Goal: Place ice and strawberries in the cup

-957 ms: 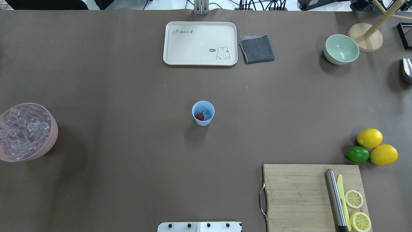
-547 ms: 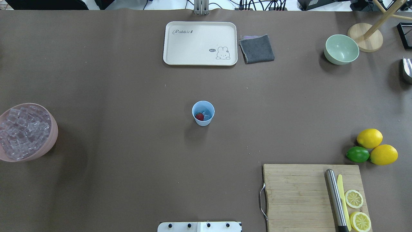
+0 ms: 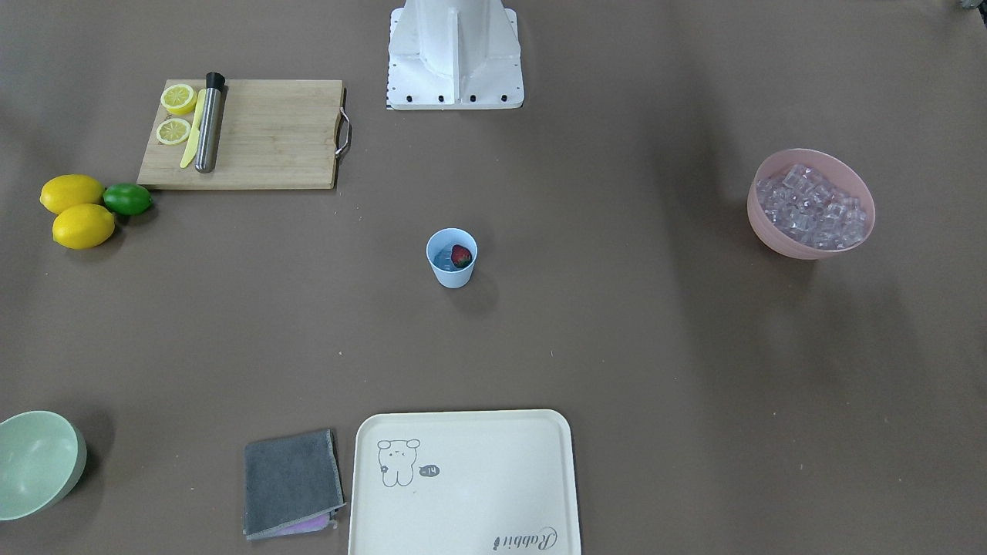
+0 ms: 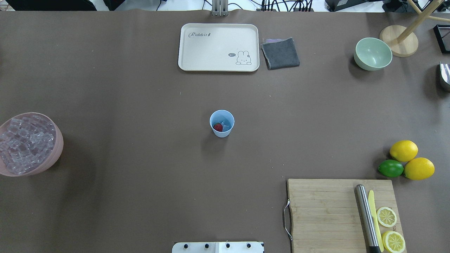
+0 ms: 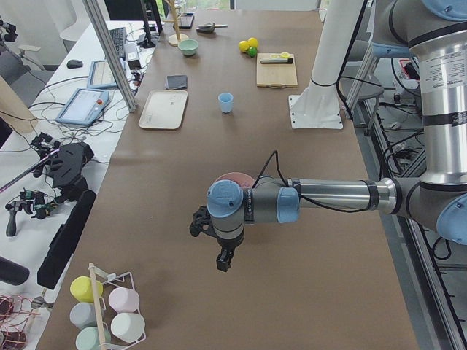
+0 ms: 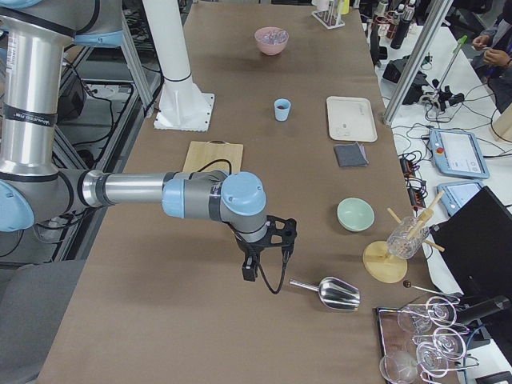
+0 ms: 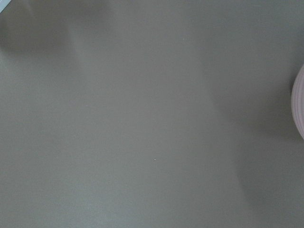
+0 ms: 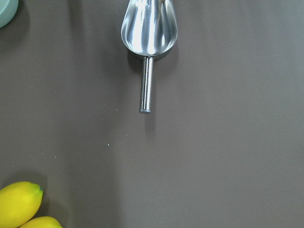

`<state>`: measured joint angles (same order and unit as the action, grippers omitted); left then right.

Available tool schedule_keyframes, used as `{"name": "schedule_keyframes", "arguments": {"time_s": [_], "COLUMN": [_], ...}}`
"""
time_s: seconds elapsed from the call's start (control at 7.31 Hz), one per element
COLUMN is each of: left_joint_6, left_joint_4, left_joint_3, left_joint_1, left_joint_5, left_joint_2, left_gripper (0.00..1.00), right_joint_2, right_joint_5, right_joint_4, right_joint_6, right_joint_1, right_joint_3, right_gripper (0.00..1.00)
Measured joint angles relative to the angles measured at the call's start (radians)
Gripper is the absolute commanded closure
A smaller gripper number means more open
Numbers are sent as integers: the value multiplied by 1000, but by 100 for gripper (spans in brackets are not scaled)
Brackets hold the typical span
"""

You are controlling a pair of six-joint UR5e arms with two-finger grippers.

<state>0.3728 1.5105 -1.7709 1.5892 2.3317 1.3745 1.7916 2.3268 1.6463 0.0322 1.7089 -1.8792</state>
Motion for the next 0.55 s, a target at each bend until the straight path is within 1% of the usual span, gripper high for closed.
{"name": "schedule_keyframes", "arguments": {"time_s": [0.55], "left_joint_6": [0], "left_joint_4": [0], "left_joint_3": [3], "left_joint_1": [-1], "left_joint_5": [0], "left_joint_2": [0], "left_gripper": [1], "right_joint_2": [0], "right_joint_5": [0], "right_joint_4": [1], "right_joint_6": [0], "right_joint_1": [0], "right_joint_3": [-8], "right_gripper": [0]}}
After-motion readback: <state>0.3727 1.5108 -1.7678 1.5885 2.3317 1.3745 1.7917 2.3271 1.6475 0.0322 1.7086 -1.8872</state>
